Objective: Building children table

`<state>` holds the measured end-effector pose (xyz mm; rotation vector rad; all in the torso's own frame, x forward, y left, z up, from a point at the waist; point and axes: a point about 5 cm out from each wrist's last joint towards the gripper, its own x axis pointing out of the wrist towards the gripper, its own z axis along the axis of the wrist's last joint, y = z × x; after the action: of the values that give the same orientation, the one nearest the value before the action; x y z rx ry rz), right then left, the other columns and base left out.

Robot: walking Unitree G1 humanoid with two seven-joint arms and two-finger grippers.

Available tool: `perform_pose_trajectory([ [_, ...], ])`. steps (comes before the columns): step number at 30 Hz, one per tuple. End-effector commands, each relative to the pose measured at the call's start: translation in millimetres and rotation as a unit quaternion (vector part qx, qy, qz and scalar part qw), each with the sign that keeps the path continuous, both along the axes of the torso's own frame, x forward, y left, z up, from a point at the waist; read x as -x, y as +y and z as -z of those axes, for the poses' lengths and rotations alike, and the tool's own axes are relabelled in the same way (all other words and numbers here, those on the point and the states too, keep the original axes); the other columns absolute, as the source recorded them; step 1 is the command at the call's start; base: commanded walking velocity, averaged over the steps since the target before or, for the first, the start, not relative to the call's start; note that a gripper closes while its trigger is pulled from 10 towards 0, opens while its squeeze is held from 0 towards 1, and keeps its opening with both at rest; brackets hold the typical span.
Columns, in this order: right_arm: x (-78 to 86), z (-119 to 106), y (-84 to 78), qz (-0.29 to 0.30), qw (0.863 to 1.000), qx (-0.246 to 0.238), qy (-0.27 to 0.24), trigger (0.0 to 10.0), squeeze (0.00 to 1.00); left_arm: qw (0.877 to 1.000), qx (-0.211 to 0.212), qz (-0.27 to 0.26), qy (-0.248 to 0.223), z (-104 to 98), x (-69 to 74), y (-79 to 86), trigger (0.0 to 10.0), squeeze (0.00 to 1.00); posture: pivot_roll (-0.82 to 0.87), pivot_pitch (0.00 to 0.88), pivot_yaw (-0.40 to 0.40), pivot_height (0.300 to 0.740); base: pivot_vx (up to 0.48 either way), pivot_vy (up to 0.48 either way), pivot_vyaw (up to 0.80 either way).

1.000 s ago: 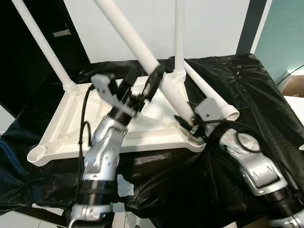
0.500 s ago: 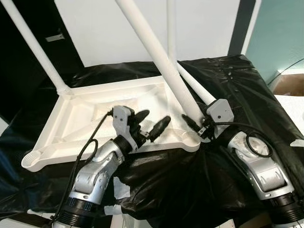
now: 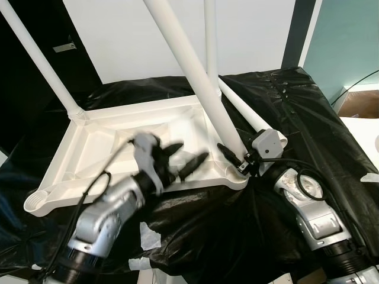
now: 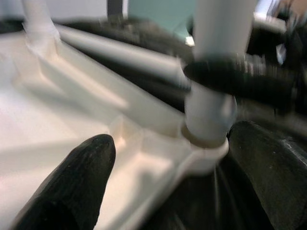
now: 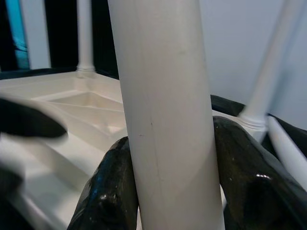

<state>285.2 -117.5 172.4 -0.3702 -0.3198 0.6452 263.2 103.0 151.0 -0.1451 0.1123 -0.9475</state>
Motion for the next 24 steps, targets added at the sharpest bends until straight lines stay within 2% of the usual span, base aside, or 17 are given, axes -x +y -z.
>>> perform_pose_trajectory([
  [1, 0.6, 1, 6.6, -0.020, 1.000, 0.001, -0.004, 0.0, 0.00, 0.979, 0.008, 0.202, -0.004, 0, 18.5, -4.3, 10.0, 0.00, -0.09, 0.000, 0.110, 0.740, 0.000, 0.000, 0.00],
  [5, 3.1, 5, 7.9, -0.030, 0.999, -0.007, -0.016, 0.0, 0.00, 0.980, -0.032, 0.193, 0.026, 17, 19.0, -1.7, 10.0, 0.00, -0.09, 0.000, 0.111, 0.740, 0.000, 0.000, 0.00],
  [8, 3.9, 9, 7.7, -0.035, 0.999, -0.004, -0.016, 0.0, 0.00, 0.979, -0.048, 0.194, 0.029, 21, 19.0, -2.8, 10.0, 0.00, -0.09, 0.000, 0.111, 0.740, 0.000, 0.000, 0.00],
  [9, 5.8, 13, 6.5, -0.038, 0.999, 0.002, -0.013, 0.0, 0.00, 0.978, -0.071, 0.191, 0.034, 27, 17.9, -4.5, 10.0, 0.00, -0.09, 0.000, 0.111, 0.740, 0.000, 0.000, 0.00],
  [16, 14.3, 21, -2.3, -0.039, 0.999, 0.014, -0.017, 0.0, 0.00, 0.975, -0.128, 0.177, 0.039, 41, 14.7, -6.5, 10.0, 0.00, -0.10, 0.000, 0.119, 0.740, 0.000, 0.000, 0.00],
  [20, 20.1, 28, -10.6, -0.032, 0.999, 0.027, -0.023, 0.0, 0.00, 0.974, -0.136, 0.177, 0.038, 43, 13.9, -9.2, 10.0, 0.00, -0.11, 0.000, 0.127, 0.740, 0.000, 0.000, 0.00],
  [24, 21.2, 31, -12.2, -0.031, 0.999, 0.031, -0.026, 0.0, 0.00, 0.974, -0.136, 0.178, 0.036, 43, 13.0, -10.4, 10.0, 0.00, -0.12, 0.000, 0.129, 0.740, 0.000, 0.000, 0.00],
])
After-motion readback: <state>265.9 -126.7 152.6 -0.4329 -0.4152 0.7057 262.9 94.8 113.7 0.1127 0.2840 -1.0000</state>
